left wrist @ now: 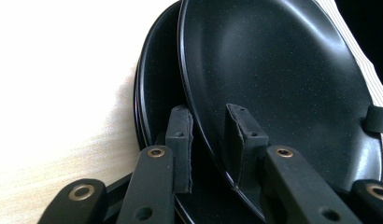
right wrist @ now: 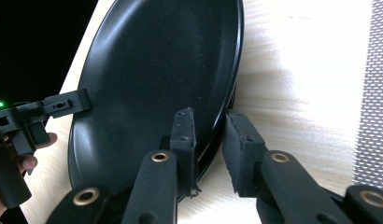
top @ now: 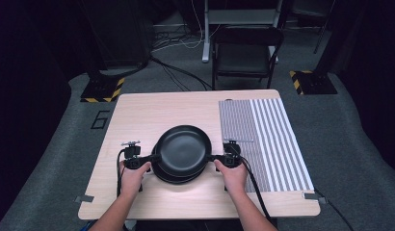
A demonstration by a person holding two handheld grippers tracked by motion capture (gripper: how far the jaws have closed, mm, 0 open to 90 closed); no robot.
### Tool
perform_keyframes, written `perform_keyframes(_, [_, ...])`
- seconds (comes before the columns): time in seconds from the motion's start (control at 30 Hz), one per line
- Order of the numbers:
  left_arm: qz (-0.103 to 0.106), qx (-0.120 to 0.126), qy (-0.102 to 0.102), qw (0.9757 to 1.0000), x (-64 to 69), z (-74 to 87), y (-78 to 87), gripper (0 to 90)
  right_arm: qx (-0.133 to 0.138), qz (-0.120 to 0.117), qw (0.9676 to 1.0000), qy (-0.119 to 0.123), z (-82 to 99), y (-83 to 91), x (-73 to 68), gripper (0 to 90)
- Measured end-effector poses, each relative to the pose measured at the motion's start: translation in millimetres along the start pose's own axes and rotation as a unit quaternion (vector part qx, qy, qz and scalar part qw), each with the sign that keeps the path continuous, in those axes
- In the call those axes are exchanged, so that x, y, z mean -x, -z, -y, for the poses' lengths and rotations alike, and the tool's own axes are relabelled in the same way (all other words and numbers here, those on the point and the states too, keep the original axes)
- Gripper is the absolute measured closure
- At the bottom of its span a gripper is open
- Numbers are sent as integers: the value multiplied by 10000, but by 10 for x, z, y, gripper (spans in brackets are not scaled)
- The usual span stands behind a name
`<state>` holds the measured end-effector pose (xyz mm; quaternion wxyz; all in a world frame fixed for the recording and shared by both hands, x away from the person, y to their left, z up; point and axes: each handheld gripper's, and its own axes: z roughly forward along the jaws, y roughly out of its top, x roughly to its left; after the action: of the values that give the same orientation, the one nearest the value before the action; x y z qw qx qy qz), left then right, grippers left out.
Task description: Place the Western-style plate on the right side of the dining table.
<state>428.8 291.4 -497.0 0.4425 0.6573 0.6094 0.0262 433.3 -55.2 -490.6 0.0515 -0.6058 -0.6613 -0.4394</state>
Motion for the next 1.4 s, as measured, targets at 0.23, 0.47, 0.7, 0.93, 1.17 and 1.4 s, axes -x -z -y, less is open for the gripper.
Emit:
perform_keyframes(0.23, [-8,8,-35,10000,17,-17,30,723,45,-45,10000,-15,-4,6,3,744])
perform_keyframes(0.47, [13,48,-86,10000,30,-31,58,724,102,-86,9999,-10,-13,27,-9,745])
perform_keyframes(0.7, [72,114,-48,9999,39,-44,88,723,163,-128,9998,12,-30,67,-41,745])
perform_keyframes(0.93, [66,167,-110,9998,65,-58,125,723,173,-162,9997,52,-34,83,-57,744])
perform_keyframes(1.17, [81,186,-253,9995,101,-87,158,723,215,-183,9996,86,-40,126,-70,743])
perform_keyframes(1.4, [137,194,-270,9994,143,-127,166,723,257,-202,9994,99,-60,180,-79,744])
